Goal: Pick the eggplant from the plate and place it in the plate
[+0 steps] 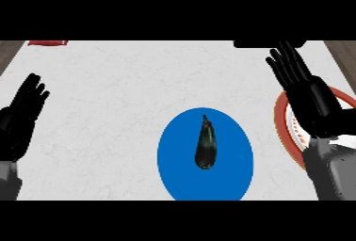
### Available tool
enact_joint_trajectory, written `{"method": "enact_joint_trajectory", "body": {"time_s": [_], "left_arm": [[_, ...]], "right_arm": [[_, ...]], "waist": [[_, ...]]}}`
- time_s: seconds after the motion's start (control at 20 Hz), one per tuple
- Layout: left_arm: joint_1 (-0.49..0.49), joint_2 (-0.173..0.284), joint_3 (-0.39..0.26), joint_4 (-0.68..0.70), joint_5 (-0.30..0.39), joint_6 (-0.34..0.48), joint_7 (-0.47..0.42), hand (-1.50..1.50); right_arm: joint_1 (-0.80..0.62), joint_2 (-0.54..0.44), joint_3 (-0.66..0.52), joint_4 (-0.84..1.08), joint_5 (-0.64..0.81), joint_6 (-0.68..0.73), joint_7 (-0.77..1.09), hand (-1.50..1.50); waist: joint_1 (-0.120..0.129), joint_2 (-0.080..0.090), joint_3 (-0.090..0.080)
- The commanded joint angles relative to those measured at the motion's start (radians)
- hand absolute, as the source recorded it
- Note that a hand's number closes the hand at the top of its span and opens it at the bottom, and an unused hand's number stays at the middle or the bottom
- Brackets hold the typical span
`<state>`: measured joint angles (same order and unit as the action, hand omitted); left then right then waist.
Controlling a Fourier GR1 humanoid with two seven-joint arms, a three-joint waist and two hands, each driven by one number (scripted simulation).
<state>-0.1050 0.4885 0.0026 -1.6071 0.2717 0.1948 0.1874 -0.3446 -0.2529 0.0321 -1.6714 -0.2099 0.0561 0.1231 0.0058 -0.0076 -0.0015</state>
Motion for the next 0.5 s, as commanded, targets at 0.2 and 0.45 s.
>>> {"method": "enact_joint_trajectory", "body": {"time_s": [0.2, 0.45], "left_arm": [[0.074, 0.073, -0.047, 0.016, -0.165, -0.011, -0.108, 0.00], [0.136, 0.050, -0.082, 0.046, -0.203, -0.004, -0.164, 0.00]], "right_arm": [[0.016, 0.246, -0.168, 0.058, -0.145, -0.438, 0.080, -1.50], [0.091, 0.236, -0.144, 0.086, 0.261, -0.783, 0.079, -1.50]], "waist": [[0.006, 0.008, 0.004], [-0.013, 0.003, -0.008]]}}
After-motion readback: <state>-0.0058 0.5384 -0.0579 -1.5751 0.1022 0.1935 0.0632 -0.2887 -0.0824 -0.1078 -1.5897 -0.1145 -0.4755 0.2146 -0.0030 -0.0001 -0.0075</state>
